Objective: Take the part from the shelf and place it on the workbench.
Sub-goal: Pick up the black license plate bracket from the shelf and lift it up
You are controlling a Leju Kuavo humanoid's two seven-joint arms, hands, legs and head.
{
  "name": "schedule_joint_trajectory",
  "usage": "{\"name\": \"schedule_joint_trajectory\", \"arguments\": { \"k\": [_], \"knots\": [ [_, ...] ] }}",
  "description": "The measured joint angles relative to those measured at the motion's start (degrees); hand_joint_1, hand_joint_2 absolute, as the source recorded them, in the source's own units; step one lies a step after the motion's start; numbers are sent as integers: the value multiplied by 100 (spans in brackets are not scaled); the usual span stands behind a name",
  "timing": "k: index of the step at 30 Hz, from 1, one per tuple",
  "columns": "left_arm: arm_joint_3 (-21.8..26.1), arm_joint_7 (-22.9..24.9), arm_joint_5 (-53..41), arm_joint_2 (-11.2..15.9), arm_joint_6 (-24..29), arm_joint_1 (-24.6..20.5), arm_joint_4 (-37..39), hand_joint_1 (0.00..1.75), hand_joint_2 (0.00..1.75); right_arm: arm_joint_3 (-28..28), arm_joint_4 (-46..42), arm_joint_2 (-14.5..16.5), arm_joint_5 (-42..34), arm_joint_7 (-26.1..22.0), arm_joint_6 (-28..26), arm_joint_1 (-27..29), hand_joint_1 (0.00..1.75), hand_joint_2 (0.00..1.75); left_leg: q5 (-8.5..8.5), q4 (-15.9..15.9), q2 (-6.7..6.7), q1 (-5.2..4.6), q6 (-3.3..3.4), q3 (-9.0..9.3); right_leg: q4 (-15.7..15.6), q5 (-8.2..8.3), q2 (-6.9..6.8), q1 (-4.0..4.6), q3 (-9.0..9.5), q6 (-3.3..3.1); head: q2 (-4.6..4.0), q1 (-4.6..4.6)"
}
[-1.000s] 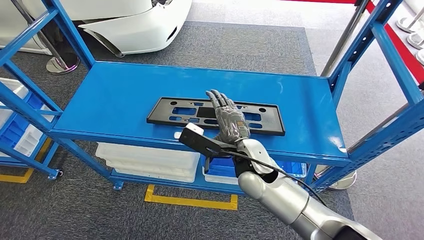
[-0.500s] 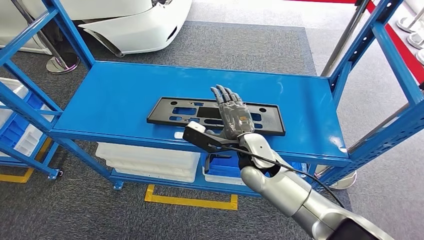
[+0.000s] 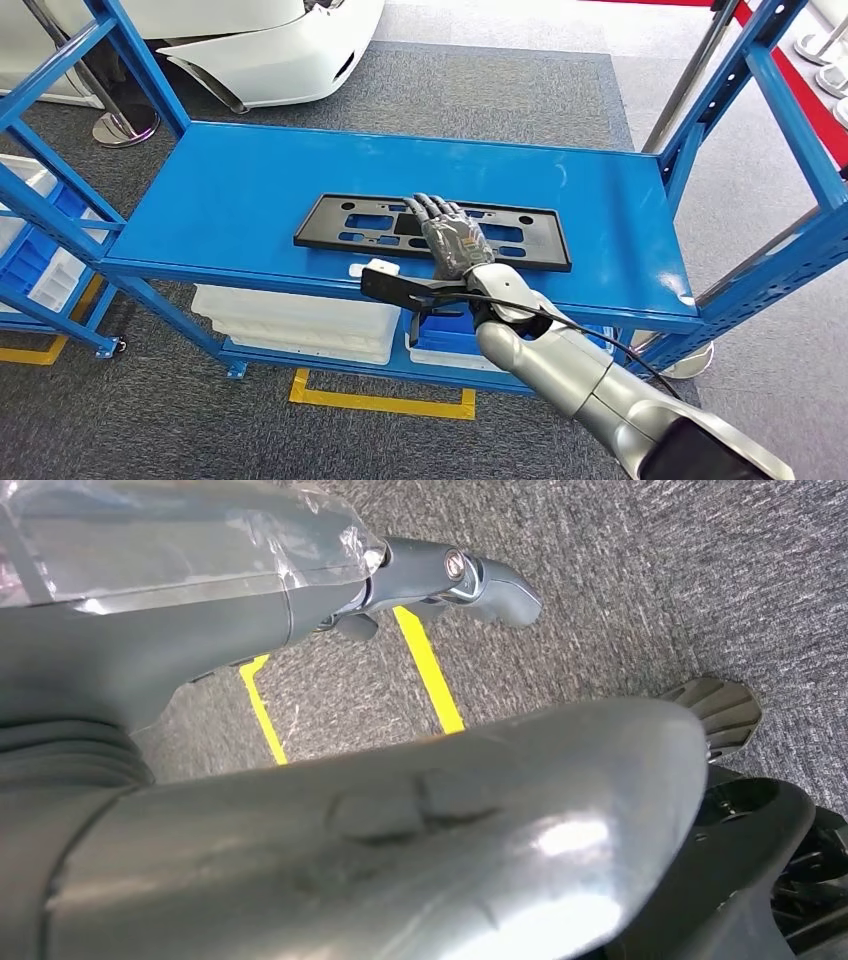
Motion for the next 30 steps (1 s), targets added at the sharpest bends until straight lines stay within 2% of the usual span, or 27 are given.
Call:
{"name": "schedule_joint_trajectory", "arguments": {
  "k": [6,14,24,30],
  "knots": [
    [0,27,-175,-33,-13,-39,0,0,0,75,584,-10,-511,-62,-5,-68,0,175,0,3,0,-2,0,0,-1,1,-1,0,-1,1,0,6],
    [0,105,-301,-37,-33,-49,0,0,0,82,1008,-86,-1267,-26,314,-166,0,175,0,5,1,-1,0,0,-2,1,0,-1,-2,1,0,3],
    [0,130,-386,-37,-33,-116,0,0,0,83,1272,-128,-1364,-16,288,-276,0,175,0,8,1,-1,1,1,-1,2,1,0,0,3,0,4],
    [0,206,-541,-37,-55,-171,0,0,0,90,1326,-232,-1223,328,108,-304,0,175,1,12,1,-2,1,-1,-1,4,1,0,1,7,0,5]
  ]
}}
